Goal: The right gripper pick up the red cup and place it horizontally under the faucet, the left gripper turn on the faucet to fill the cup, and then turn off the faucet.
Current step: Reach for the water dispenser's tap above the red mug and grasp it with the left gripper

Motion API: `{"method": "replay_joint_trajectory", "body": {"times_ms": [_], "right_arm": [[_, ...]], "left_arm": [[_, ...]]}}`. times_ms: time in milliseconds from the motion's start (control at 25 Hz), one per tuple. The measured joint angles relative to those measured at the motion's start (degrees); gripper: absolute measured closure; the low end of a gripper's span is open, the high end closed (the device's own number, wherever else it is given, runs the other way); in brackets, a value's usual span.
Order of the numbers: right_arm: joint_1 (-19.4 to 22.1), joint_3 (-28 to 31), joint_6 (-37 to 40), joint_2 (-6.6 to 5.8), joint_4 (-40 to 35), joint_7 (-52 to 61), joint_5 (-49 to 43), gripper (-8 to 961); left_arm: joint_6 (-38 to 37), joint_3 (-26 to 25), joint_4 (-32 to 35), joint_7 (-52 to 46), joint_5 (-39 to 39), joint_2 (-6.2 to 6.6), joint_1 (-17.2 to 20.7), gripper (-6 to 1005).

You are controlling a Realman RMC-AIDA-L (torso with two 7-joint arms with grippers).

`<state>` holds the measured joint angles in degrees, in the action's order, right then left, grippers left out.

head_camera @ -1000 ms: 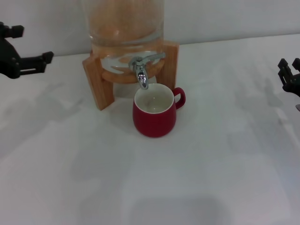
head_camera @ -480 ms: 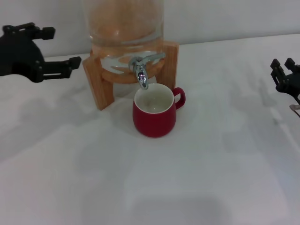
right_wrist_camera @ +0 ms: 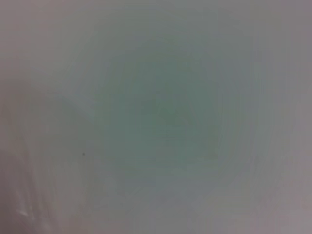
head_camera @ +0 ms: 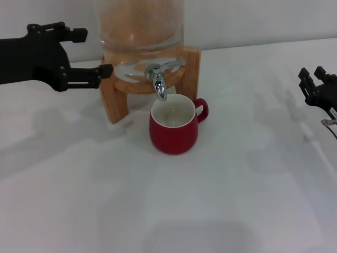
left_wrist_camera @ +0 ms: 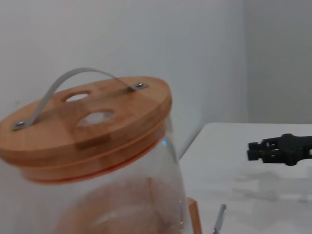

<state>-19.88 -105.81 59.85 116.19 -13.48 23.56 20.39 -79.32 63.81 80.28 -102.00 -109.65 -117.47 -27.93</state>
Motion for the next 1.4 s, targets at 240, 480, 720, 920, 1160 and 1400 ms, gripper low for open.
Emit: {"method": "replay_joint_trajectory", "body": {"times_ms": [240,480,720,920,1160,1400], "right_arm": [[-0.14,-0.32,0.0,0.0,-0.06,0.08,-0.03,574],[-0.12,-0.89,0.0,0.0,-0.49,0.08,0.02,574],[-0.09,-0.97,0.0,0.0,-0.57,0.09,0.17,574],[-0.07,-0.98,0.09,0.0,-0.58,0.08,0.19,574],[-0.13,-0.98,0.21,0.0,-0.58,0.08,0.07,574],[-0.16,-1.04,0.29,0.0,-0.58,0.08,-0.12,574]], "left_arm": [[-1.47,-0.27,-3.2,0.55,0.06,0.48,-2.57,123],[-1.36,-2.61,-6.8,2.4,-0.05,0.61,-5.12,123],[-1.22,-3.65,-12.2,4.46,-0.23,1.57,-8.52,123],[-1.25,-3.51,-12.88,4.94,-0.43,1.45,-9.35,123],[-1.51,-3.18,-13.55,5.15,-0.68,1.22,-9.96,123],[-1.87,-2.58,-15.98,5.64,-0.79,1.15,-11.74,123]]}}
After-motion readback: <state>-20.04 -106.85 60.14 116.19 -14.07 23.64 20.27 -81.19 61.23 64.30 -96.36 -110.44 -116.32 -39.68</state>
